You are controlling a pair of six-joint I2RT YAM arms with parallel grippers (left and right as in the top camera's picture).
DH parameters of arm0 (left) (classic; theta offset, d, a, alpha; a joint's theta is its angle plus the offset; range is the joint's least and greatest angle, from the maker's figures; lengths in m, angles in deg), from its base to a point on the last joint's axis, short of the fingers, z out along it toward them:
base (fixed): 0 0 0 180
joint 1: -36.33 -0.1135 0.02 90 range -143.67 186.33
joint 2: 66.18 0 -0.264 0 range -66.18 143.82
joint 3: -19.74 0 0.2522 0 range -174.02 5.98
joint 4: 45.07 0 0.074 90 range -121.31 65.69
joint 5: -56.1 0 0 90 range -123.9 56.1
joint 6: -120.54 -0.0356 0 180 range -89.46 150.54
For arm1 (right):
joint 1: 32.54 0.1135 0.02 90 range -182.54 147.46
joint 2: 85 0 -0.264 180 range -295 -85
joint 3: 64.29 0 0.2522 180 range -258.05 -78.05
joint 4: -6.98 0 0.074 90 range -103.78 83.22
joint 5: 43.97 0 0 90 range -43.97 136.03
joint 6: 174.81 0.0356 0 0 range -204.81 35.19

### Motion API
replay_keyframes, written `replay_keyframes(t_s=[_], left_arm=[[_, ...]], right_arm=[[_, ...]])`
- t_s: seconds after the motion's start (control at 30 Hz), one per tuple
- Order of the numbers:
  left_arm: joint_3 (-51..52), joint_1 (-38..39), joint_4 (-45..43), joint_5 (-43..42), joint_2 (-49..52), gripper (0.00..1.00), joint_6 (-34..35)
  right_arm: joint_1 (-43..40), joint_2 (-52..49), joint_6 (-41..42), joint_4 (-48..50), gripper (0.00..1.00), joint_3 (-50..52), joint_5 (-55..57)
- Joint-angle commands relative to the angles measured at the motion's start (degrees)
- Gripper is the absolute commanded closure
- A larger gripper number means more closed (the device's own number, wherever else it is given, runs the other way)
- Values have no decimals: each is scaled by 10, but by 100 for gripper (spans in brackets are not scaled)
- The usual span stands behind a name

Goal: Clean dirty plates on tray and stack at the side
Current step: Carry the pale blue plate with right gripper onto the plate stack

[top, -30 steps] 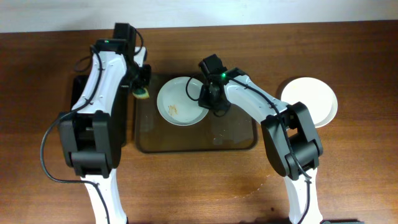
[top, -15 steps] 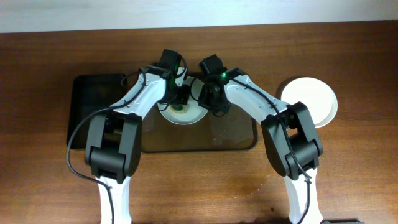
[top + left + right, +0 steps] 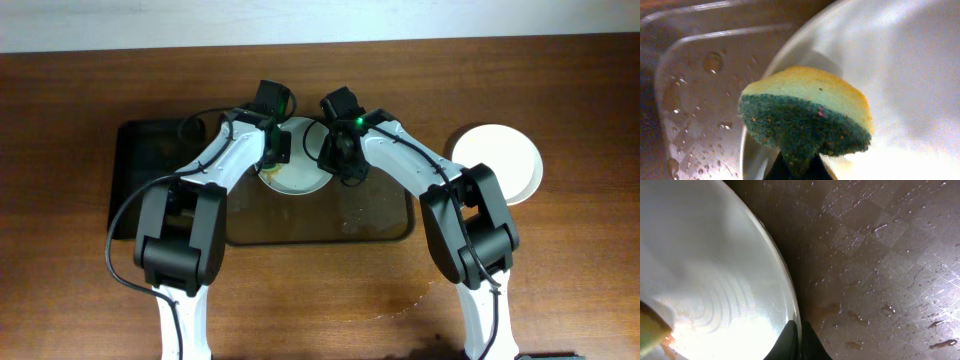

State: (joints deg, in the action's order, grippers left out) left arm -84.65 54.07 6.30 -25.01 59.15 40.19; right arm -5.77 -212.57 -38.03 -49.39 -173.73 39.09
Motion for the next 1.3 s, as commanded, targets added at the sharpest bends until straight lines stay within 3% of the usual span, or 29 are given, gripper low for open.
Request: replay_keyframes(t_s=[0.0, 0.07, 0.13, 0.3, 0.37, 0.47, 0.53, 0.63, 0.8, 0.9, 0.97, 1.13, 1.17, 1.27], left_arm=[[21, 5, 73, -242, 27, 99, -182], [11, 2, 94, -296, 27, 99, -244], [10, 1, 67, -264, 28, 99, -264], [10, 0, -89, -14, 58, 99, -87], [10, 0, -69, 33, 59, 99, -60], [10, 1, 40, 44, 59, 99, -42], [10, 1, 97, -21, 59, 99, -56], [-16, 1, 145, -199, 59, 99, -128], [-177, -48, 210, -333, 49, 99, -131], [-265, -129, 218, -337, 49, 99, -59], [-268, -165, 219, -337, 49, 99, -46], [-267, -206, 251, -261, 49, 99, -48], [-267, -203, 250, -258, 49, 99, -48], [-267, -200, 251, -257, 49, 99, -48]], right_arm=[[-2, -12, 2, -5, 96, 10, 13], [-2, -12, 0, -5, 96, 10, 12], [-2, -12, -11, -5, 96, 10, 12], [-2, -12, -15, -5, 96, 10, 12], [-2, -12, -15, -5, 96, 10, 14], [-2, -12, -15, -5, 96, 10, 14], [-2, -12, -24, -7, 96, 10, 11], [-2, -12, -60, -4, 96, 10, -33], [-4, -12, -89, -4, 96, 10, -79], [-18, 13, -139, -5, 96, 8, -105], [-21, 43, -154, -15, 96, 8, -87], [27, 175, -151, -144, 96, 8, 329], [55, 181, -148, -170, 96, 8, 445], [129, 181, -112, -212, 96, 9, 641]])
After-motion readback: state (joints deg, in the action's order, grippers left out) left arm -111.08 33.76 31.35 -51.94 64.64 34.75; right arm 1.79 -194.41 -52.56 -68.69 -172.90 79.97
